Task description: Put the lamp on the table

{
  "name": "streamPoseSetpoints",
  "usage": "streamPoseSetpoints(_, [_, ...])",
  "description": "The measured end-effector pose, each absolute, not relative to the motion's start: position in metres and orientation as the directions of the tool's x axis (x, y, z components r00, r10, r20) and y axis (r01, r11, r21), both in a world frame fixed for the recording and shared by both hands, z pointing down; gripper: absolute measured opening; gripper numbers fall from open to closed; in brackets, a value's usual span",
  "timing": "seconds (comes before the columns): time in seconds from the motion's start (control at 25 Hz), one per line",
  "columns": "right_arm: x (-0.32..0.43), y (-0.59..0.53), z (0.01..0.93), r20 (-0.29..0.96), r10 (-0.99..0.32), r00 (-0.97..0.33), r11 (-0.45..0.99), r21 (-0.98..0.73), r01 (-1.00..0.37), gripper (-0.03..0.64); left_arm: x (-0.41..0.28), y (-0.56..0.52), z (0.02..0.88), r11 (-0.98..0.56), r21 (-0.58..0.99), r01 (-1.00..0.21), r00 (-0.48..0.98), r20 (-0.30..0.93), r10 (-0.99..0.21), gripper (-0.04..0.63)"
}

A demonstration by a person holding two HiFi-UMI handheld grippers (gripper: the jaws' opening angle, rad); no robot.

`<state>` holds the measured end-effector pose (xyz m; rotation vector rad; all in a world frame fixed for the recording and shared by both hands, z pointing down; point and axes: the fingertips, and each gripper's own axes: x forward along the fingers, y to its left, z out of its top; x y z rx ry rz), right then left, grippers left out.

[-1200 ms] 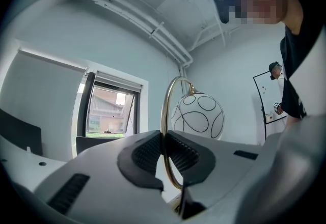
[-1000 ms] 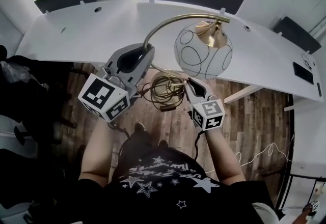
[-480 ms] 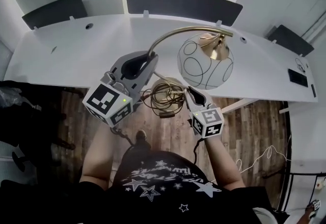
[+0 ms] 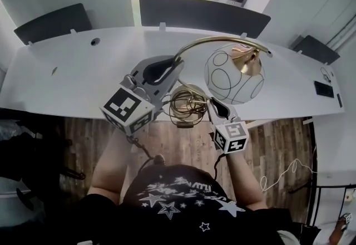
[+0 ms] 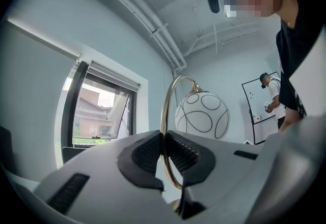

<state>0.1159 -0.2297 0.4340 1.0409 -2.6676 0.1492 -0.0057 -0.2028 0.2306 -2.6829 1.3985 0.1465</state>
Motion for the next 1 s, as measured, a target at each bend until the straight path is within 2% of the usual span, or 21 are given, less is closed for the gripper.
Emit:
streamPoseSetpoints(0.36, [0.088, -0.248, 0.456, 0.334, -0.656, -0.677, 0.715, -0.014, -0.699, 0.041, -0.037, -0.235, 0.257, -0.602, -0.018, -0.798, 0.601, -0.095, -0.794, 0.035])
streamPoseSetpoints(0.56, [0.081, -0.278, 0.46, 0.325, -0.637, -0.699, 0.728, -0.042, -0.684, 0.041, -0.041, -0.259, 0.256, -0.606, -0.008, -0.796, 0.602, -0.12, -0.789, 0.037])
streamPoseSetpoints(1.0, [0.037, -0.344, 0.459, 0.314, -0.528, -0.789, 0.82, -0.054, -0.57, 0.041, -0.072, -0.316, 0.256, -0.492, -0.059, -0.868, 0.495, -0.041, -0.868, 0.035])
